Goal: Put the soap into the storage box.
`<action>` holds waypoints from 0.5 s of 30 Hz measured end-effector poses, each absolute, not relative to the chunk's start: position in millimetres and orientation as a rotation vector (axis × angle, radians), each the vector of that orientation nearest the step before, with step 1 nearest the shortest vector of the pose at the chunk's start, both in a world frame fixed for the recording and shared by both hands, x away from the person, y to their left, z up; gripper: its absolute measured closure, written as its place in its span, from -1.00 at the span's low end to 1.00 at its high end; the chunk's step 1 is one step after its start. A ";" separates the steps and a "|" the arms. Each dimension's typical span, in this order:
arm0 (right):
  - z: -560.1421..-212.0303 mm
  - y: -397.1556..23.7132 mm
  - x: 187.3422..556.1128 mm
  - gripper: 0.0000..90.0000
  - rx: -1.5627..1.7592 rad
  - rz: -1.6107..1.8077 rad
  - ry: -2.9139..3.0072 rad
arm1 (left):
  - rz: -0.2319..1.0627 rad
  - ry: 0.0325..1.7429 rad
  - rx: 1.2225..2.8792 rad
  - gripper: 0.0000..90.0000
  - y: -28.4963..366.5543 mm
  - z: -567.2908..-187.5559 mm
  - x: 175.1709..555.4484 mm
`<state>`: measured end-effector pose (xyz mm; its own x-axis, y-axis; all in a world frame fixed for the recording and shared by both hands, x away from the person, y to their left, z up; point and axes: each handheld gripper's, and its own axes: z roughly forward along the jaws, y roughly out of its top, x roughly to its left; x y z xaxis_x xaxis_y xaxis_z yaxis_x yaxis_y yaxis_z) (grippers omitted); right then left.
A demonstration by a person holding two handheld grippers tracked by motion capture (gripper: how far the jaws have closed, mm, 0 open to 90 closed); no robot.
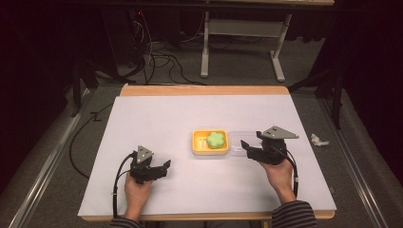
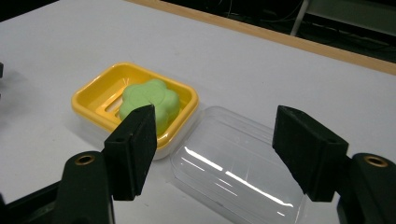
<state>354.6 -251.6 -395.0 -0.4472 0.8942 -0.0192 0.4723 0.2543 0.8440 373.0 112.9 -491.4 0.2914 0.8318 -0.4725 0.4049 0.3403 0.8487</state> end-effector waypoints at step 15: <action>-396.7 -267.8 341.4 -0.31 1.257 1.096 2.004 | 0.422 1.317 1.261 -0.58 112.5 -491.3 372.9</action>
